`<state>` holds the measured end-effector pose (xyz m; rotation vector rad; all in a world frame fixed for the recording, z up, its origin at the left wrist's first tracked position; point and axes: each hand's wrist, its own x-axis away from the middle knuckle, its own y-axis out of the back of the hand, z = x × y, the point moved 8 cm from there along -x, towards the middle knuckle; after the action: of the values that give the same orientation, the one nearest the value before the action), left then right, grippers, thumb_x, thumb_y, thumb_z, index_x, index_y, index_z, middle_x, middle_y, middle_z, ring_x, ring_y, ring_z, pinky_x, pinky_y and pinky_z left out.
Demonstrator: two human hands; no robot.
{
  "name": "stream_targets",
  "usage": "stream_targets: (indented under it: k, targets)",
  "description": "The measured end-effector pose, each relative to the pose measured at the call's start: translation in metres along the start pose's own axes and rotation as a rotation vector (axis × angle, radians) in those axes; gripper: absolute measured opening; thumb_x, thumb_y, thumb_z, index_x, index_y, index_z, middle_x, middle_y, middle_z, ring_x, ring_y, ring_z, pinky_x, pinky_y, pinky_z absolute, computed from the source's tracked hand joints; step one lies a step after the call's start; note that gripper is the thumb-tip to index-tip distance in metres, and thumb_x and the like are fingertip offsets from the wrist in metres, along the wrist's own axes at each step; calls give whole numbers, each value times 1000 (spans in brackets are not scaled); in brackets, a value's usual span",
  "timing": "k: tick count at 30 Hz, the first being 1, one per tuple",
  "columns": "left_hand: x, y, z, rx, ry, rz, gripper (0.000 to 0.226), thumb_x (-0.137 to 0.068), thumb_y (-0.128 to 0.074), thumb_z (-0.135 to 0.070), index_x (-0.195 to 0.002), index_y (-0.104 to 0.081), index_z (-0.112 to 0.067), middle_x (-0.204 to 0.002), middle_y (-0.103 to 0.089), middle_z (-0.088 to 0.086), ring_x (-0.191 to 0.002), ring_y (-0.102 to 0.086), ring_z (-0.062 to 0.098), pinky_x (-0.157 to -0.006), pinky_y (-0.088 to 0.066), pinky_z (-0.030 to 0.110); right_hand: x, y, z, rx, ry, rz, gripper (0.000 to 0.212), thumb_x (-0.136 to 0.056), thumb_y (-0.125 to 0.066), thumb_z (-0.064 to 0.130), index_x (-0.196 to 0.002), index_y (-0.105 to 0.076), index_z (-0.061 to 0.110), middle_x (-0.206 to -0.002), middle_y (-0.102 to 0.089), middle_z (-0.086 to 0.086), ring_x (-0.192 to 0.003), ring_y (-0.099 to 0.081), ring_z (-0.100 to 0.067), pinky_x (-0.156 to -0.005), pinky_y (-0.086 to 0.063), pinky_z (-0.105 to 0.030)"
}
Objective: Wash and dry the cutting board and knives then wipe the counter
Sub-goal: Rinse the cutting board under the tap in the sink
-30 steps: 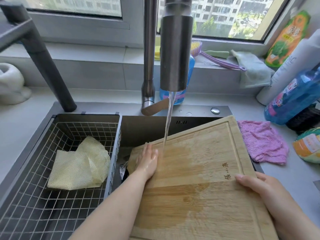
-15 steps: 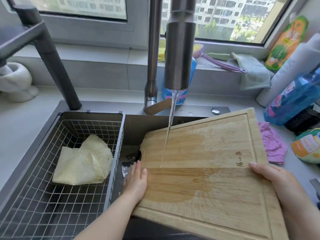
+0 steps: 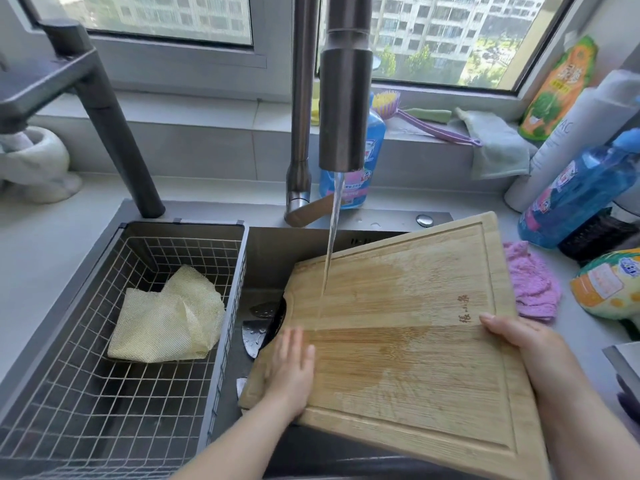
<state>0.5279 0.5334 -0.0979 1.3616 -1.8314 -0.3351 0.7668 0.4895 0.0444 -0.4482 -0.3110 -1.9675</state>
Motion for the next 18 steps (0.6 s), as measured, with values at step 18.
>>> stream_targets:
  k: [18]
  targets:
    - [48,-13,-66,-80,-533,60,70,-73,9,-74,-134,8,-40,-137,20,-31,-126,24,-16,-109,14,15,-5,-2,-7,-37,-24,-11,21,-82,-56,9,-94,-65,-5,-77,-69,-18,-68,-64,-31,-79,-51,-44]
